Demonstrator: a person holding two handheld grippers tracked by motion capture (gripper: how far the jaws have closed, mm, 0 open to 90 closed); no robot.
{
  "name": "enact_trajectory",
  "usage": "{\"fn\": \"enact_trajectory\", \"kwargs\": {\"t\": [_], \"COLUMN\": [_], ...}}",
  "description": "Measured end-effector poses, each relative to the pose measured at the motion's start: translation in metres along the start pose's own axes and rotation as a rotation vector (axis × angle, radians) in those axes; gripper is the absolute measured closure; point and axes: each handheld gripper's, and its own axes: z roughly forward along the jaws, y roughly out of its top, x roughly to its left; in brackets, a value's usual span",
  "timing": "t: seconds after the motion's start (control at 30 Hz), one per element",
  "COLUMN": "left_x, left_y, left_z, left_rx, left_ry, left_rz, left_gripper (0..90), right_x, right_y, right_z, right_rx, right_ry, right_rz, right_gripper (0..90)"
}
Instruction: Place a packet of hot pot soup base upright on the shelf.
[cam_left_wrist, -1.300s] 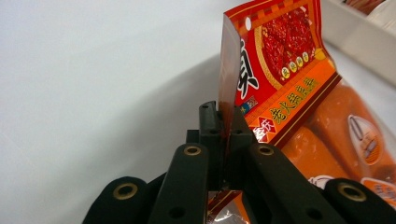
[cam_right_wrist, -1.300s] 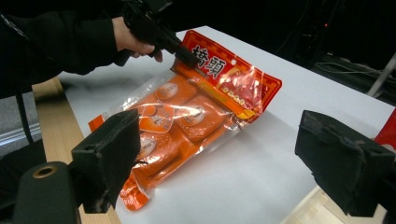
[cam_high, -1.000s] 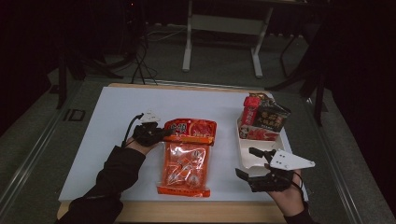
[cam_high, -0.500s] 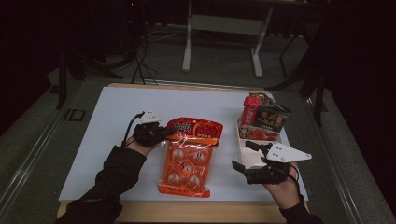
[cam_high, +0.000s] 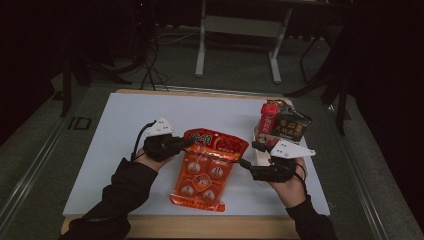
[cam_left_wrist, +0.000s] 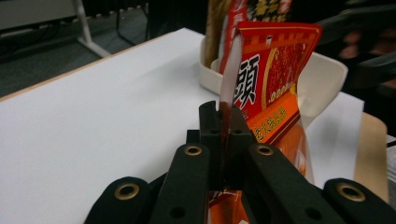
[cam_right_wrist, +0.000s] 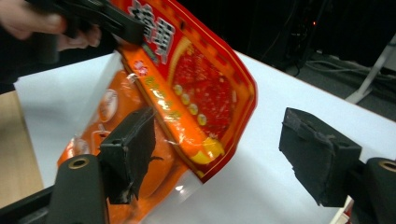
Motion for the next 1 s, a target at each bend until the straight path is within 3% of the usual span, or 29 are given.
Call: {"fn": "enact_trajectory", "kwargs": {"t": [0.13,0.3,0.43,0.5,0.53,0.6,0.73,0.9,1.0], "left_x": [-0.006,-0.012,-0.016,-0.016,-0.015,-0.014,-0.013,-0.011,-0.009], "left_y": [0.002,0.005,0.006,0.006,0.006,0.005,0.004,0.003,0.003], "left_z": [-0.004,-0.006,-0.007,-0.008,-0.008,-0.009,-0.011,-0.019,-0.023], "left_rx": [-0.015,-0.032,-0.04,-0.038,-0.039,-0.044,-0.043,-0.059,-0.063], "left_ry": [-0.021,-0.039,-0.044,-0.048,-0.047,-0.06,-0.071,-0.1,-0.123], "left_rz": [0.001,0.014,0.019,0.016,0.01,0.001,-0.004,0.005,0.005], "left_gripper": [90.0,90.0,90.0,90.0,90.0,90.0,89.8,89.4,89.0], "right_x": [-0.002,0.0,0.003,0.004,0.003,0.001,0.008,0.013,0.017], "right_y": [-0.004,-0.008,-0.01,-0.01,-0.01,-0.009,-0.002,0.006,0.012], "right_z": [0.012,0.02,0.024,0.025,0.024,0.021,0.018,0.01,0.007], "right_rx": [0.0,-0.002,0.008,0.017,0.014,0.02,0.049,0.032,0.029], "right_ry": [0.014,0.061,0.12,0.123,0.13,0.156,0.151,0.212,0.223], "right_rz": [0.019,0.041,0.039,0.033,0.039,0.052,0.018,0.068,0.062], "right_gripper": [28.2,41.3,61.6,70.3,81.3,89.0,89.9,90.0,90.0]}}
